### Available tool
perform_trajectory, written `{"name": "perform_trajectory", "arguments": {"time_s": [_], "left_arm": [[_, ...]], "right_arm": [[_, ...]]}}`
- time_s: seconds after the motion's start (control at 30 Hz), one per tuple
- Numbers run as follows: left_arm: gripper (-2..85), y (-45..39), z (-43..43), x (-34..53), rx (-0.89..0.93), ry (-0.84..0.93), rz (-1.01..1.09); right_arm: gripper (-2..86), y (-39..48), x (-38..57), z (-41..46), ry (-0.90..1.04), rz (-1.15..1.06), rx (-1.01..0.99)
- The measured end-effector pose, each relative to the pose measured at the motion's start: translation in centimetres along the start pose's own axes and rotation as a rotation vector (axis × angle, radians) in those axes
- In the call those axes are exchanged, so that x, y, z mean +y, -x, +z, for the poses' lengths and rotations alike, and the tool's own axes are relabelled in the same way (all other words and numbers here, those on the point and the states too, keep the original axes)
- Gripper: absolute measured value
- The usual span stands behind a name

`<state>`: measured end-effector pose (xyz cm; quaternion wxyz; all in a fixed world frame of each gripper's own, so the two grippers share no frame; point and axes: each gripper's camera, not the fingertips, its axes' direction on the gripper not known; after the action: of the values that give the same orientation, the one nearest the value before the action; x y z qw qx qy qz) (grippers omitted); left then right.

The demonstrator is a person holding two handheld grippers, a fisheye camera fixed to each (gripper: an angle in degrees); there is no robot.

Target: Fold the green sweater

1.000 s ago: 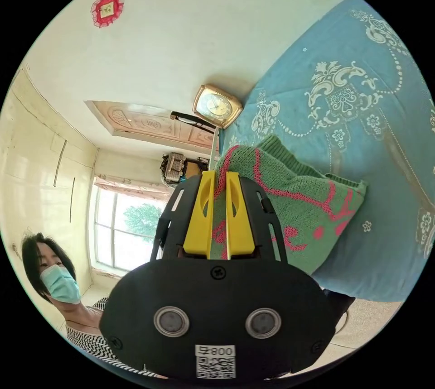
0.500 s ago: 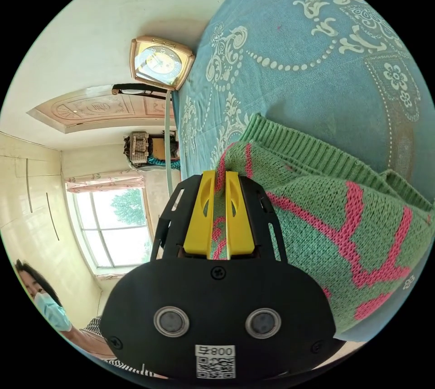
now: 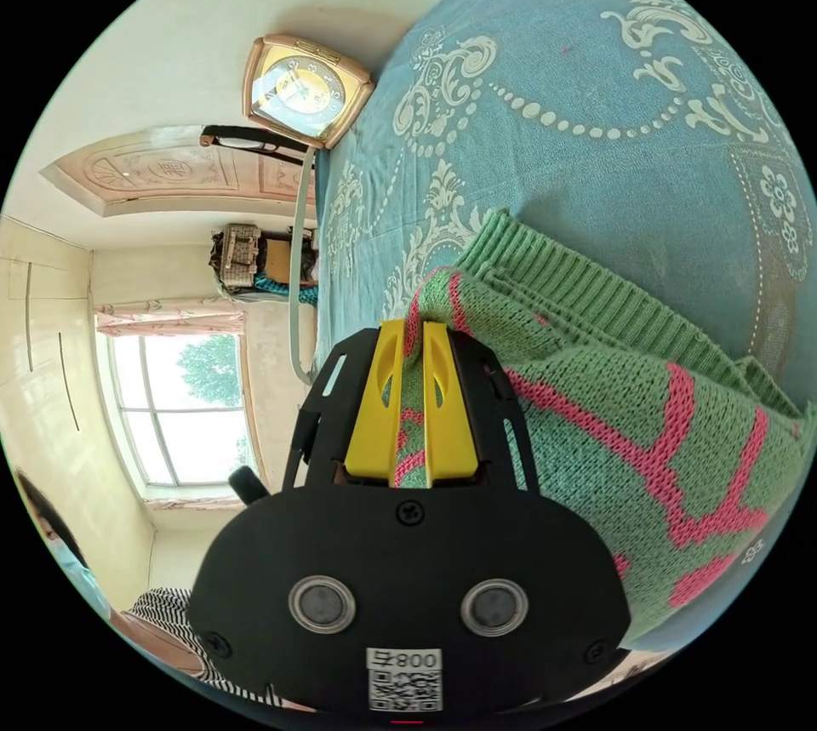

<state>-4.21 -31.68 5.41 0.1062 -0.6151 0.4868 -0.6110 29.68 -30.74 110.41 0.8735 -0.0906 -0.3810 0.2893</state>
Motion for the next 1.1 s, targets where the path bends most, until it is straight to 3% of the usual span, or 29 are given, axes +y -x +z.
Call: {"name": "perform_trajectory", "arguments": {"time_s": [0.1,0.23,0.37,0.47,0.53,0.67,0.8,0.9,1.03,1.1], "left_arm": [[0.8,-3.2,1.2,-1.6,-0.057,0.046,0.146],[0.3,-2.8,5.5,-1.9,-0.310,0.253,0.119],[0.2,-2.4,5.6,-0.6,-0.261,0.228,0.078],[0.2,-3.8,5.8,0.2,-0.326,0.238,0.140],[0.1,-4.4,5.8,0.6,-0.348,0.239,0.157],[0.1,-4.7,5.8,1.6,-0.334,0.224,0.122],[0.1,-6.0,6.3,2.1,-0.414,0.272,0.199],[0.1,-7.0,6.0,2.1,-0.446,0.302,0.182],[0.1,-12.0,4.0,3.5,-0.449,0.191,0.331],[0.1,-13.4,4.7,4.7,-0.409,0.238,0.386]], "right_arm": [[2.7,0.0,0.0,1.5,0.004,-0.017,0.028],[3.0,-0.6,0.2,2.8,0.010,-0.011,0.011],[2.2,-1.2,1.1,1.7,0.002,-0.059,-0.131],[1.0,-0.2,3.6,-0.4,0.008,-0.202,-0.232],[0.6,0.8,6.3,-0.6,0.052,-0.292,-0.178],[0.3,0.7,13.0,4.1,0.193,-0.391,0.196],[0.1,0.3,15.8,8.9,0.115,-0.506,0.383],[0.1,1.4,15.8,12.2,0.176,-0.587,0.553],[0.1,0.9,15.9,14.4,0.190,-0.611,0.616],[0.1,-0.1,15.9,15.1,0.181,-0.593,0.605]]}}
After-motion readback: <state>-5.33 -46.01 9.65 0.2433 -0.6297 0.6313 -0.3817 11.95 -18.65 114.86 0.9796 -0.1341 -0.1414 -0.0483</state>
